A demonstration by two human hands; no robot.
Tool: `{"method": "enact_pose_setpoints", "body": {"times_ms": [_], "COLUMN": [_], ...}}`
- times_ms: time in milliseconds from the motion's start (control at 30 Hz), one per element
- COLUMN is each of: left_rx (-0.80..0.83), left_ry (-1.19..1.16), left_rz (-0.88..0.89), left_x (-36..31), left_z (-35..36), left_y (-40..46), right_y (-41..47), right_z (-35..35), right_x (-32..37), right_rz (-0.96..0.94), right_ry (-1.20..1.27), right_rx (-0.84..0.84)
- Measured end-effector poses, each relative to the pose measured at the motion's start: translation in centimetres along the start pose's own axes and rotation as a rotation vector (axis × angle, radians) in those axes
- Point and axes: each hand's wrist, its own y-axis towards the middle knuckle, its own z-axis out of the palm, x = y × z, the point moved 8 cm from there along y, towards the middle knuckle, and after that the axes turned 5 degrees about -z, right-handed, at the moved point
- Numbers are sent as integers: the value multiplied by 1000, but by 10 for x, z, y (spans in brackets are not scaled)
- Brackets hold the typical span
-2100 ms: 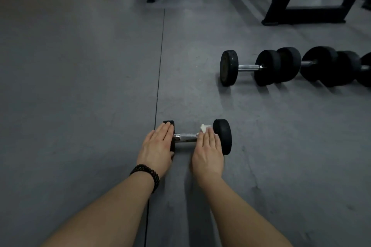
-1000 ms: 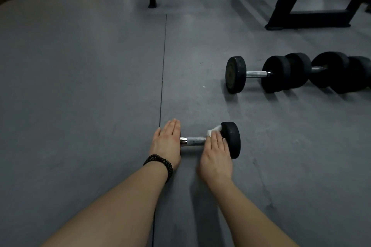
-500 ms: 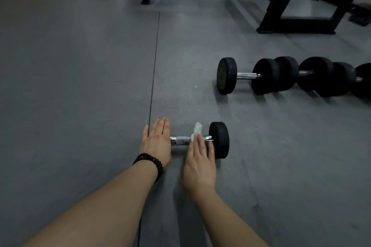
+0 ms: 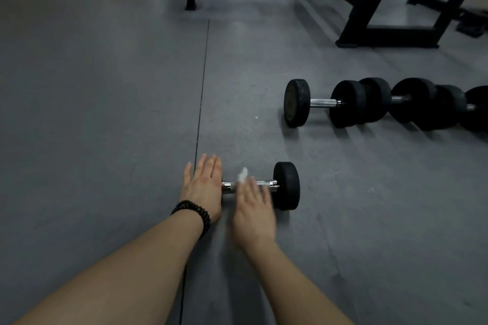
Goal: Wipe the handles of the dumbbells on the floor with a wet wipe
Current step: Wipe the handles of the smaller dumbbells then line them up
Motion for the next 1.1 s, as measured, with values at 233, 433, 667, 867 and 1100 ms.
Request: {"method": "enact_pose_setpoints", "body": {"times_ms": [233,433,667,867,1100], "left_rx": [-121,-181,-260,-266,-8], "left_ry": [16,-57,-180,-140,1], "left_rz": [152,129,190,217,64], "left_x": [-12,-17,9,13,2], "left_z": [-6,-14,-33,-27,-10], "left_y": [-19,-26,-33,-24,0], "right_y": [-9,-22,0,-2,19], "right_z": [-7,-21,-6,-12,-2], "right_x": [-19,-41,15,-20,-4], "right_rz": [43,132,119,205,83], "right_ry": [-23,-220,36,-133,3], "right_rx": [65,66,132,85,112]}}
